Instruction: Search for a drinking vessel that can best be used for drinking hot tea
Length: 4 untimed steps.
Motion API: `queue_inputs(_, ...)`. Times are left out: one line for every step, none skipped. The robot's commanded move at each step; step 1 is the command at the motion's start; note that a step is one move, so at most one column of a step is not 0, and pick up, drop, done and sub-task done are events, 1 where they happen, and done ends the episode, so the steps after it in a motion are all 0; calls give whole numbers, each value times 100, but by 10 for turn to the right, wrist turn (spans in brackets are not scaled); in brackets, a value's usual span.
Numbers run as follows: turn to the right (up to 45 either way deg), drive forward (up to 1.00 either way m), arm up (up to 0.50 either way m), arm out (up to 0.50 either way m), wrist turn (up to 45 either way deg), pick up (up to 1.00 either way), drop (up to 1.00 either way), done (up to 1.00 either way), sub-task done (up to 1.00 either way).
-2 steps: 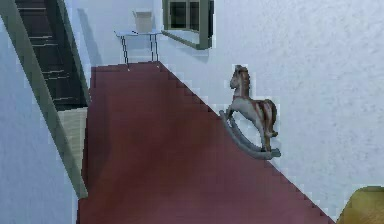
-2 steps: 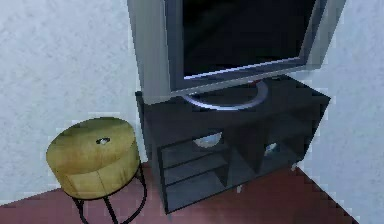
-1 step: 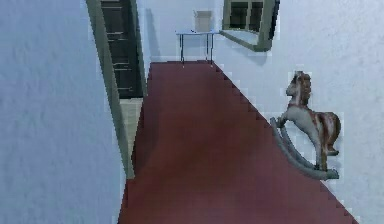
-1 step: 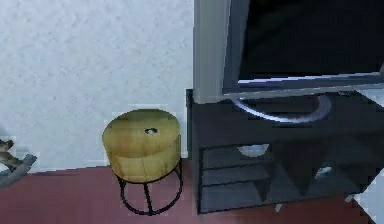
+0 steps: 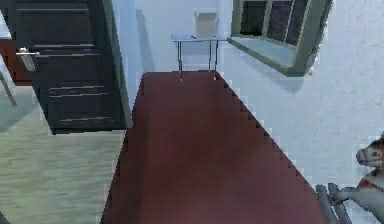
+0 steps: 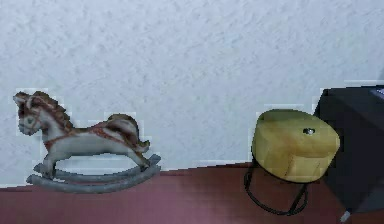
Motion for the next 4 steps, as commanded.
queue_inputs(0,20,0,0,0,0,0,0,0)
queue_inputs(-60,0,0,0,0,0,0,0,0)
queue_inputs(0,60,0,0,0,0,0,0,0)
queue_inputs(-210,0,0,0,0,0,0,0,0)
